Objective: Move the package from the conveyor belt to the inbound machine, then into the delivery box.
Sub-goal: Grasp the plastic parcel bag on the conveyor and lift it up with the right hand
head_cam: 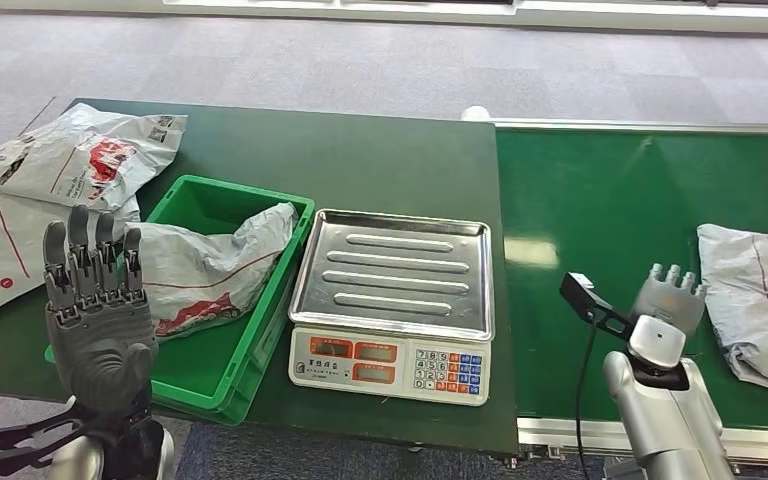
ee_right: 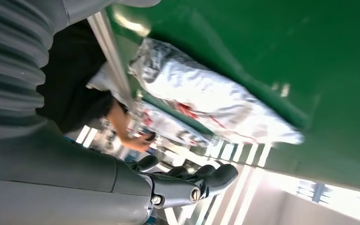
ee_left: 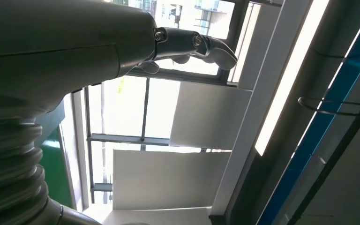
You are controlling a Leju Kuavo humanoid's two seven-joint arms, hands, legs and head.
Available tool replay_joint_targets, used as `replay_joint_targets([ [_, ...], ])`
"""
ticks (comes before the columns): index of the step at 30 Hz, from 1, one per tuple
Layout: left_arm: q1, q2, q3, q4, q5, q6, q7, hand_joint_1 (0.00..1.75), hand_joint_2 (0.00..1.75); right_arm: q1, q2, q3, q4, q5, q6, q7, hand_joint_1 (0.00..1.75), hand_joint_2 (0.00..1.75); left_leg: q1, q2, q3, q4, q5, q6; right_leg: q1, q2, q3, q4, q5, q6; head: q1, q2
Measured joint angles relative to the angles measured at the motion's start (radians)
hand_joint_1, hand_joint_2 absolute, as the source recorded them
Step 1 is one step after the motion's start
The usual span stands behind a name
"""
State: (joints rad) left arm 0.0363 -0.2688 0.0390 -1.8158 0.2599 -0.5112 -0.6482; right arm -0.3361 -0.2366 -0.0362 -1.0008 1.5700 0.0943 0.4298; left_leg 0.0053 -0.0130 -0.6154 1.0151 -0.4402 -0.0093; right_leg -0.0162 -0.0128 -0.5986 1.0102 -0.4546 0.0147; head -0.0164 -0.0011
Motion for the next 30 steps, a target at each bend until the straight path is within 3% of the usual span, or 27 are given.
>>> replay_joint_targets([
  [5, 0.000, 0.000, 0.006, 0.000, -0.001, 0.003, -0.001, 0.00, 1.75, -0.061, -0.013, -0.046, 0.171, 0.001, -0.021, -0.017, 0.00, 1.75, -0.002, 0.004, 0.001, 0.001, 0.000, 0.001, -0.002, 0.004, -0.001, 0.000, 0.002, 0.002, 0.000, 0.000],
  [15, 0.000, 0.000, 0.008, 0.005, 0.002, 0.001, -0.002, 0.00, 1.75, -0.127, -0.060, -0.077, 0.353, 0.001, -0.083, 0.020, 0.00, 1.75, -0.002, 0.003, 0.000, 0.001, 0.000, 0.001, -0.002, 0.004, -0.001, 0.000, 0.002, 0.002, 0.000, 0.000],
  [30, -0.003, 0.000, 0.008, 0.023, 0.002, -0.002, -0.004, 0.00, 1.75, -0.145, -0.120, -0.126, 0.490, 0.001, -0.122, 0.004, 0.00, 1.75, -0.002, 0.005, 0.001, 0.001, -0.001, 0.002, -0.002, 0.005, -0.002, 0.000, 0.002, 0.002, 0.000, 0.000],
])
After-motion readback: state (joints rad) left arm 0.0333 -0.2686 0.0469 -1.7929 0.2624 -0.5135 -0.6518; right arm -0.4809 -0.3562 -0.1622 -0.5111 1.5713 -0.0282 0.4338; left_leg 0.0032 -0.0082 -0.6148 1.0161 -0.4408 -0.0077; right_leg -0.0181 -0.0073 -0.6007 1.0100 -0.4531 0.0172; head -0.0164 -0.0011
